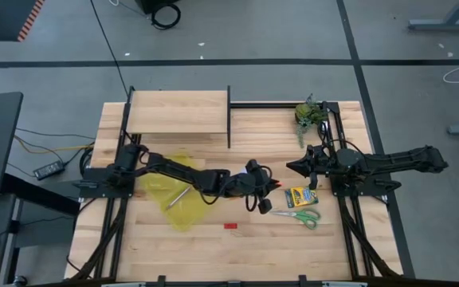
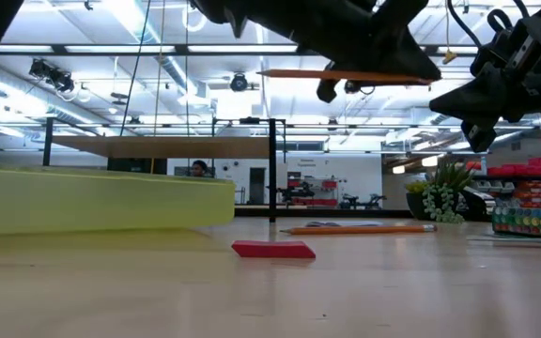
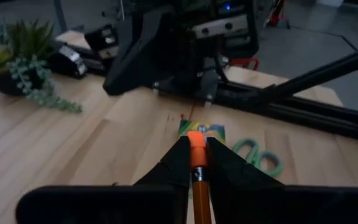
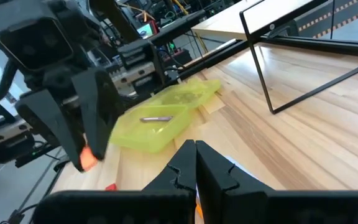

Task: Pack school essentials
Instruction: Put the bottom orange pencil into the yellow supply box

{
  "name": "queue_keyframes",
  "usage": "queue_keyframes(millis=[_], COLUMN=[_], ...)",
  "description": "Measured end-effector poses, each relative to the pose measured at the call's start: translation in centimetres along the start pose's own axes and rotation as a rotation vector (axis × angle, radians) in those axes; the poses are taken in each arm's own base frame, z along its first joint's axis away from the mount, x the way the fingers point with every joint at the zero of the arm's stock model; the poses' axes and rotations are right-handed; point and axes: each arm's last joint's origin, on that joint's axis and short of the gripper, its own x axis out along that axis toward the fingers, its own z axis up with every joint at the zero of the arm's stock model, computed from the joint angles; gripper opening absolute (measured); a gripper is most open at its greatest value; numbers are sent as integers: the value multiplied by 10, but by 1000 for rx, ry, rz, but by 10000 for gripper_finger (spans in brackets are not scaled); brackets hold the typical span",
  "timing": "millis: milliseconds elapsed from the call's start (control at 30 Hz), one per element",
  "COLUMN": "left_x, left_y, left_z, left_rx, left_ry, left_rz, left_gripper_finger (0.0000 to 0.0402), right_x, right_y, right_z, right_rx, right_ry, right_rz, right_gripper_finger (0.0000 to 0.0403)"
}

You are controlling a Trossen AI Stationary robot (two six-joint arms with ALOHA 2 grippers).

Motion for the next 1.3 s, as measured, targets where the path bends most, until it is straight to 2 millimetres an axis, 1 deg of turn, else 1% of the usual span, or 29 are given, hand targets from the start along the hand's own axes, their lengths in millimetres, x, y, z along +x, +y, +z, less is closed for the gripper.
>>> queue_keyframes(millis=[233,300,467,667,900,1167,1300], left_x=[-9,-12,-22,-25,-29,-40,-48], left_y=[-2,-4,-6,-10,-17,-29,-29], left_z=[6,8,9,6,0,-12,-9], left_rx=[22,24,72,106,133,196,219], left_ry=[23,18,74,100,137,232,268], left_rz=[17,21,61,65,54,39,44], left_gripper_finger=[33,35,40,35,42,38,45], right_x=[0,0,0,0,0,0,0], right_y=[0,0,0,-1,-1,-1,-1], right_z=[0,-1,-1,-3,-3,-3,-3], right_rx=[-1,-1,-2,-5,-5,-5,-5], right_ry=[3,7,9,27,28,28,28], right_rz=[-2,-4,-5,-14,-14,-14,-14], right_gripper_finger=[10,10,10,10,10,10,10])
